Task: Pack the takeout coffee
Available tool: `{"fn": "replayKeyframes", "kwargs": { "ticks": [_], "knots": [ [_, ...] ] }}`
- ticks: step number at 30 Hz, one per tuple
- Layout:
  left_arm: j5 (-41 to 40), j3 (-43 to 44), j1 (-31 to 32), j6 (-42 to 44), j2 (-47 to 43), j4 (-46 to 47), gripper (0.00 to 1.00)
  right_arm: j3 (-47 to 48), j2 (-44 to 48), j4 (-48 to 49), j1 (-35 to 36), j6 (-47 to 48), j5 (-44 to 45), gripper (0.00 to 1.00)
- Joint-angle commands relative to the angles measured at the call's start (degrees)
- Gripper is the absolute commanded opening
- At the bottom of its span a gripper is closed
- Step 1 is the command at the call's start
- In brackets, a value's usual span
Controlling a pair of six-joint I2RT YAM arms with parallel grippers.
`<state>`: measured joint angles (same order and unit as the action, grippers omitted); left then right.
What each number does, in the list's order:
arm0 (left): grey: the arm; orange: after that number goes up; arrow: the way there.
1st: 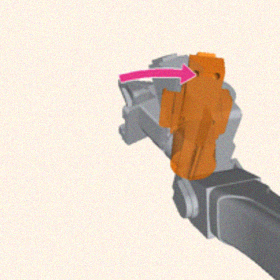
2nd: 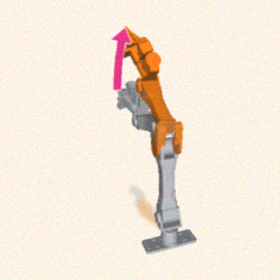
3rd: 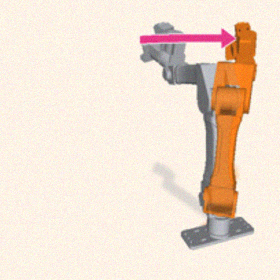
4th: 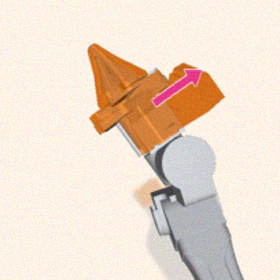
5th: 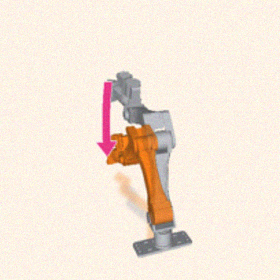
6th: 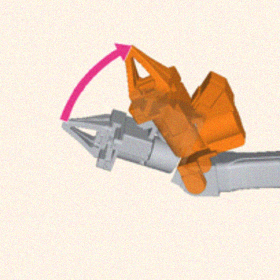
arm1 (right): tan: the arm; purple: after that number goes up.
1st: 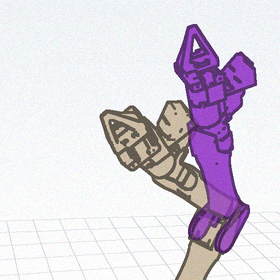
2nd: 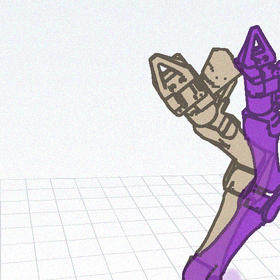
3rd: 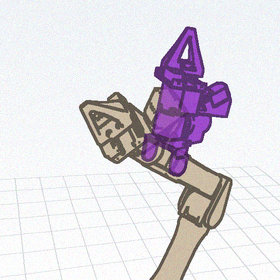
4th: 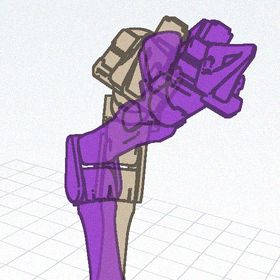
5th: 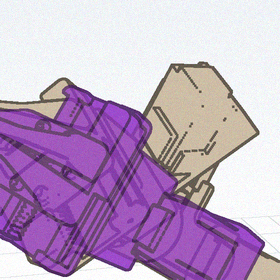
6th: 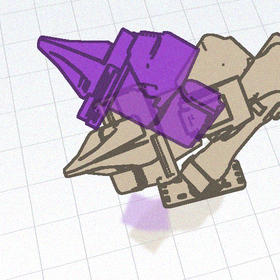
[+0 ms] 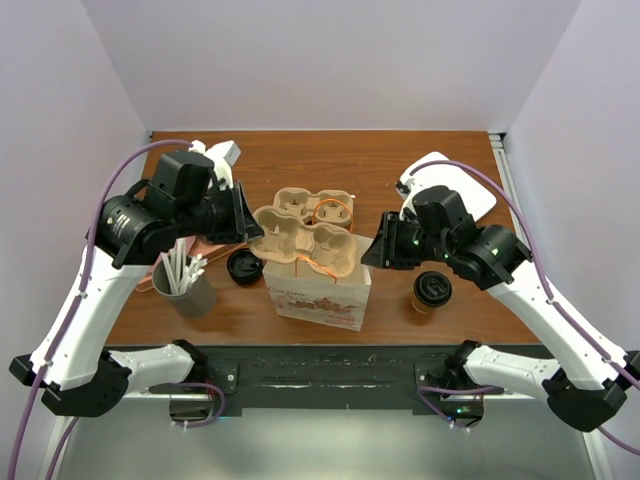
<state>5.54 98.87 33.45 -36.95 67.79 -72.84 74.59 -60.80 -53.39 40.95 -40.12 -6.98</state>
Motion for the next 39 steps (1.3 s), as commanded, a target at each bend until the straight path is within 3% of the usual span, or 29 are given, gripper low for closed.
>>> {"fn": "replayKeyframes", "kwargs": {
  "ticks": [1,4,13,19,26,39],
  "knots": [
    [1.6,-1.5,0.0,-1.6,-1.9,3.7,0.11,2.0,0.5,-0.8,0.6,-0.3,3.5,0.28],
    [2.6,-2.9,-0.1,-2.6,-2.9,5.7,0.11,1.6,1.6,-1.1,0.7,-0.6,4.8,0.18],
    [6.4,-5.9,0.0,-4.4,-3.6,10.7,0.11,0.2,4.2,-0.9,0.9,-2.2,6.2,0.0],
    [7.3,-6.8,0.0,-7.5,-3.7,13.0,0.07,-1.9,6.6,2.5,0.8,-5.0,6.9,0.0],
    [8.7,-14.6,0.3,-13.7,-6.8,18.7,0.06,-3.3,7.1,4.1,0.8,-6.6,6.9,0.0],
    [9.0,-22.3,0.6,-13.9,-9.9,22.7,0.11,-3.4,8.0,4.2,0.9,-7.5,8.1,0.0]
  ]
}}
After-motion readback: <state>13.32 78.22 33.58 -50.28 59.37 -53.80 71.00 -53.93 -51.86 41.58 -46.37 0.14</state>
